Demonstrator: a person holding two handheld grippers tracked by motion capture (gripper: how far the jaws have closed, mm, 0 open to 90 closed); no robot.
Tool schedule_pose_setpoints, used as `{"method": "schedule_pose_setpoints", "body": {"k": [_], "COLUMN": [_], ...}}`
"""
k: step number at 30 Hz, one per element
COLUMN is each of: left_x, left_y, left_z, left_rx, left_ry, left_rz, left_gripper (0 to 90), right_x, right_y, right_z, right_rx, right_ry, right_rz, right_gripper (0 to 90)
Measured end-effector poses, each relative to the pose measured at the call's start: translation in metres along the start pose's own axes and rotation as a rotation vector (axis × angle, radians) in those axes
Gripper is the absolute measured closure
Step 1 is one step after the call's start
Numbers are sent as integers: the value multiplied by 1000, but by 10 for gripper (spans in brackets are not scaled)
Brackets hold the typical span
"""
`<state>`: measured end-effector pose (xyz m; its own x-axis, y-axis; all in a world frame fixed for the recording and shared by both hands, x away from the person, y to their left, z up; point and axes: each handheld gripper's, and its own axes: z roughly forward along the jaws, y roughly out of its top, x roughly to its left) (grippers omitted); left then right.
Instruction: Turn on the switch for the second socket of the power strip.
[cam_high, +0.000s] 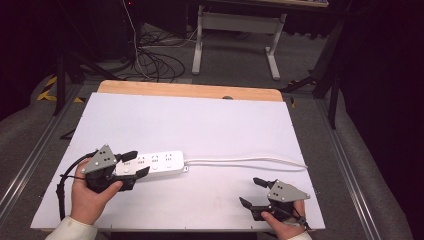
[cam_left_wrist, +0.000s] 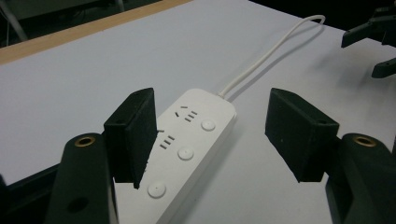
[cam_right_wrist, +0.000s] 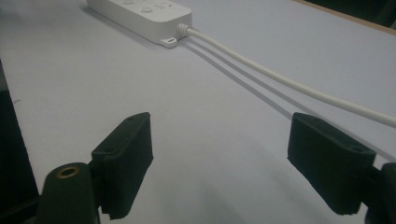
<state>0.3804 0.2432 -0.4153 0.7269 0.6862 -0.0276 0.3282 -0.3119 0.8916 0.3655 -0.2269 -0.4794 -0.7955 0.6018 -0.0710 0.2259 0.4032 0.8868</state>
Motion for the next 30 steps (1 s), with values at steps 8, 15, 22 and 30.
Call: {"method": "schedule_pose_setpoints", "body": {"k": [8,15,22,30], "left_x": [2,5,6,7], "left_y": [3,5,5,4], "left_z": [14,26,36,40], "left_rx": [15,32,52,45], "left_ry": [0,-3,8,11], "left_rz": [-2,-18,-7,-15], "left_gripper": [355,358,371,543], "right_x": [0,0,-1,-1], "right_y": [0,0,-1,-1], "right_z": [0,0,0,0], "right_rx": [-1,-1,2,-2], "right_ry": [0,1,3,3], "right_rz": [-3,-9,-9,-15], "right_gripper": [229,233,238,242]}}
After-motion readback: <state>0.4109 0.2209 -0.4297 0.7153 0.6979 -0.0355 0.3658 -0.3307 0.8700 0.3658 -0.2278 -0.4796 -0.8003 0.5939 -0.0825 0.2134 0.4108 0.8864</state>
